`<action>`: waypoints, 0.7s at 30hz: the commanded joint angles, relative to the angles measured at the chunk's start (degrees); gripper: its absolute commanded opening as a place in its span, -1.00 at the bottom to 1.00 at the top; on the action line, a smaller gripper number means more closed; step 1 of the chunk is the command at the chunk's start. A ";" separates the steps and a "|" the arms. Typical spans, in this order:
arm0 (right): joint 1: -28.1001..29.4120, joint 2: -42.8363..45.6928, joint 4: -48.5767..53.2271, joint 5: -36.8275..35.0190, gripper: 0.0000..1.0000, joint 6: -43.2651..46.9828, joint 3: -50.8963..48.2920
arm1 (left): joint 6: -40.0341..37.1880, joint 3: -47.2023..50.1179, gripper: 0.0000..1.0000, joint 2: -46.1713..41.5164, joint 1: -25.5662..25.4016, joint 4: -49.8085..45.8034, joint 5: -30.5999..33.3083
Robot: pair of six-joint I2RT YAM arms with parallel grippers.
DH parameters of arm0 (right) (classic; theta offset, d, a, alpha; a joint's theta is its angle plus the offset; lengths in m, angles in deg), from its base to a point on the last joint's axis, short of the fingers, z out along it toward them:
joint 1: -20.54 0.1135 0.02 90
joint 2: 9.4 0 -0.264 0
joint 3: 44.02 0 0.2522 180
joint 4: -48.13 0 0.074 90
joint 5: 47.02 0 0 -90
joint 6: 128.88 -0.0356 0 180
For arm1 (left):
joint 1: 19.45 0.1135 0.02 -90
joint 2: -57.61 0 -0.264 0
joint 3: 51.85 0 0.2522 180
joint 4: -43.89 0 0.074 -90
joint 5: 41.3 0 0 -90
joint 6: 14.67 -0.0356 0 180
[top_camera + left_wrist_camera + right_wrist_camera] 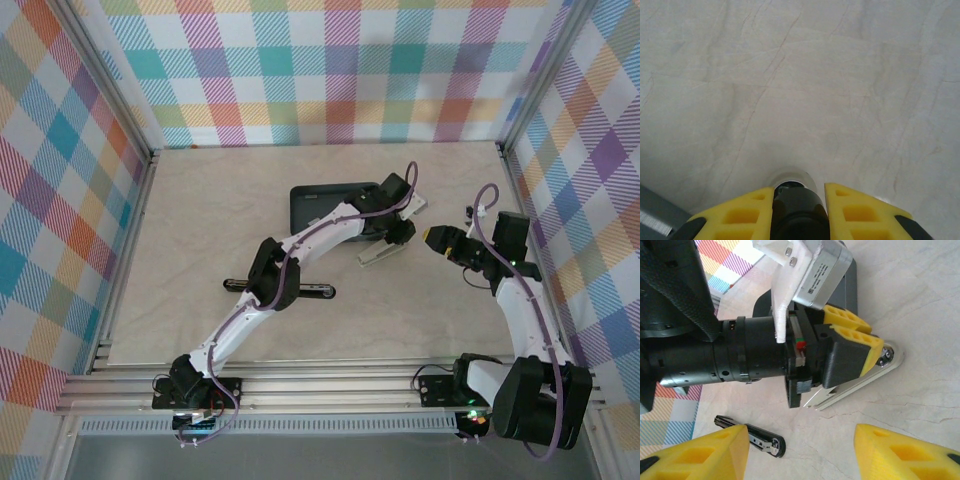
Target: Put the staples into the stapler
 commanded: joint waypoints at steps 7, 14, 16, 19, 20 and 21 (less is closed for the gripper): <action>-0.42 3.04 -8.13 -0.69 0.22 1.52 -2.11 | -2.44 6.20 -1.00 -17.62 0.28 -0.24 -9.01; -0.44 6.90 -26.05 7.02 0.37 3.23 -7.69 | -3.34 21.72 -1.00 -31.30 4.44 8.85 -21.89; -0.39 7.29 -32.24 10.99 0.46 4.05 -9.04 | -4.78 27.38 -1.00 -35.75 5.58 12.62 -26.29; -0.11 5.94 -35.27 16.77 0.64 5.81 -8.11 | -5.48 35.28 -1.00 -41.51 7.76 18.47 -32.96; 0.20 5.04 -35.66 19.44 0.65 6.69 -7.32 | -5.32 37.68 -1.00 -43.12 8.58 20.48 -34.85; 1.04 4.15 -35.50 22.05 0.66 8.10 -6.38 | -5.15 39.64 -1.00 -44.47 9.27 22.06 -36.55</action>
